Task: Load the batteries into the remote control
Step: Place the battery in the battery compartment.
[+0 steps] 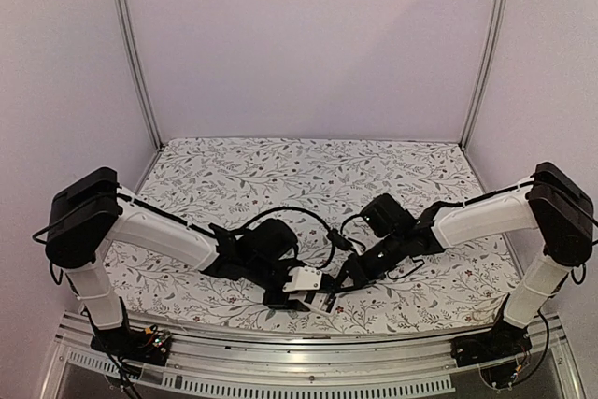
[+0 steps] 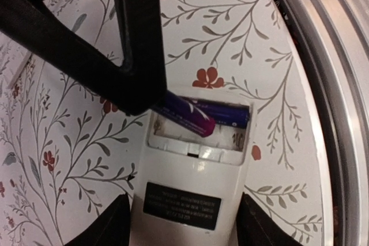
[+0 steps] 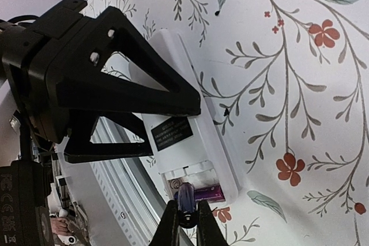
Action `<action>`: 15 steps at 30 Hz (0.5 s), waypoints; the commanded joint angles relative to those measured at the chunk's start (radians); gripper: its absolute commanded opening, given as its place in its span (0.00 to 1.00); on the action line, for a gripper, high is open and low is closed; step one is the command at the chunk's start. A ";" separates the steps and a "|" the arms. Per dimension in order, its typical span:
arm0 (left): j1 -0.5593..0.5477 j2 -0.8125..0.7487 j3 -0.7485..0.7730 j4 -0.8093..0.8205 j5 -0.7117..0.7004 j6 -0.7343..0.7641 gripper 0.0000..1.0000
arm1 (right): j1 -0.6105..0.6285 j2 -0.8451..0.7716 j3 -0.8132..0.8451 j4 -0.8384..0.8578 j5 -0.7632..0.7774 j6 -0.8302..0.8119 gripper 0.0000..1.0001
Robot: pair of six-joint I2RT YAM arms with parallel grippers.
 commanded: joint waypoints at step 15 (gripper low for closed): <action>-0.038 0.011 -0.068 0.061 -0.160 -0.019 0.65 | 0.005 0.091 0.062 -0.043 -0.006 -0.042 0.00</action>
